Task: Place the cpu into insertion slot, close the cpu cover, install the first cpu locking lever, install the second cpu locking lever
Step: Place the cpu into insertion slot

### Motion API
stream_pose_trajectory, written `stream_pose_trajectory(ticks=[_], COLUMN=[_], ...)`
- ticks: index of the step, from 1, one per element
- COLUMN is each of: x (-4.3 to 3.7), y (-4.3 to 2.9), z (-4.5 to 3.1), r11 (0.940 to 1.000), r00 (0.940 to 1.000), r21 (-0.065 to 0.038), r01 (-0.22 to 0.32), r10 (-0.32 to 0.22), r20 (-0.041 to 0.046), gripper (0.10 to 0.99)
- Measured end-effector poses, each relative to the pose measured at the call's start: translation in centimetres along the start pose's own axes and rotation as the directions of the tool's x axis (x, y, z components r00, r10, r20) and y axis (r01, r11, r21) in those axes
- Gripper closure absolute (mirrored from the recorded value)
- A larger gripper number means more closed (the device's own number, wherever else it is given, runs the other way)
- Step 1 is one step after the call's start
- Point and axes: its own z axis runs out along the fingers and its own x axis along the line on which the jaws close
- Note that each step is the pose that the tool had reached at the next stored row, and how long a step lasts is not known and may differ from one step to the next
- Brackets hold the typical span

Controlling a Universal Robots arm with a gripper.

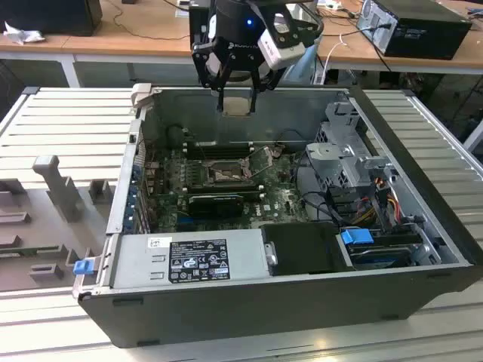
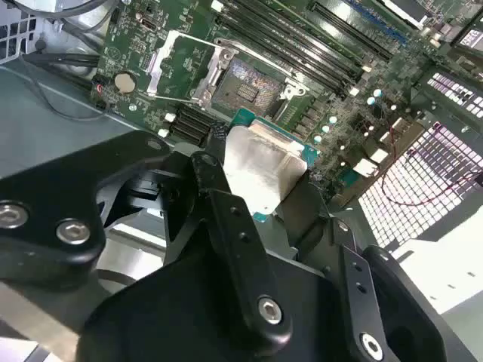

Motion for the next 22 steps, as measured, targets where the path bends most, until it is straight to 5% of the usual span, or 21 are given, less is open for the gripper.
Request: stream_pose_trajectory(ticks=[5,16,22], x=[0.00,-0.02,-0.02], y=[0.00,-0.03,-0.03], z=[0.01,0.25,0.33], r11=[0.9969,0.9940,0.9863], r00=[0.9968,0.9940,0.9862], r21=[-0.002,0.000,-0.002], r01=[-0.079,-0.109,-0.165], r10=[0.079,0.109,0.165], r20=[0.0070,0.0097,0.0146], gripper=[0.545,0.545,0.545])
